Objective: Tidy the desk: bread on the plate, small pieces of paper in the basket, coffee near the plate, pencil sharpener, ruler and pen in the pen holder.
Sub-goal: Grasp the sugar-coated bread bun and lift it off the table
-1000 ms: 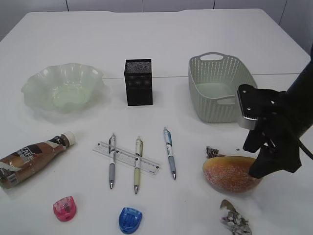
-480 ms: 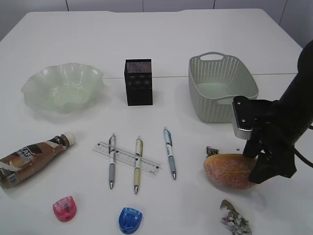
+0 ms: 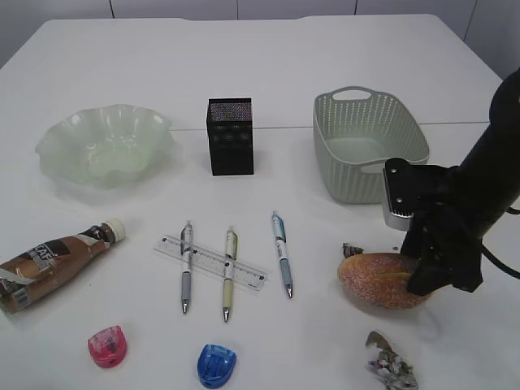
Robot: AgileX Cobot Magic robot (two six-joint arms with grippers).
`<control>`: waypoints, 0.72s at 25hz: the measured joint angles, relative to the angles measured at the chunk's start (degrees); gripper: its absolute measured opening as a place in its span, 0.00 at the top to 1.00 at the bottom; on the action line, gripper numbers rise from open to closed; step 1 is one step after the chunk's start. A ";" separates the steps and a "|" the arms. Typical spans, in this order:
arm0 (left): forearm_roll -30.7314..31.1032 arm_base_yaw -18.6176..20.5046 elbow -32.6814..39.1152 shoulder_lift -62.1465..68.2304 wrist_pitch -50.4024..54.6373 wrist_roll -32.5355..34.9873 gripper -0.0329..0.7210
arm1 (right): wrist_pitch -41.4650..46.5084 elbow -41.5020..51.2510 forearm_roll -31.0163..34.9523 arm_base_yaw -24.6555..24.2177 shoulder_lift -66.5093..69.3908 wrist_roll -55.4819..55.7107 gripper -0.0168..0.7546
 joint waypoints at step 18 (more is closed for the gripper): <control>0.00 0.00 0.00 0.00 -0.20 0.75 0.38 | -2.38 -0.15 -3.44 2.90 0.50 0.58 0.63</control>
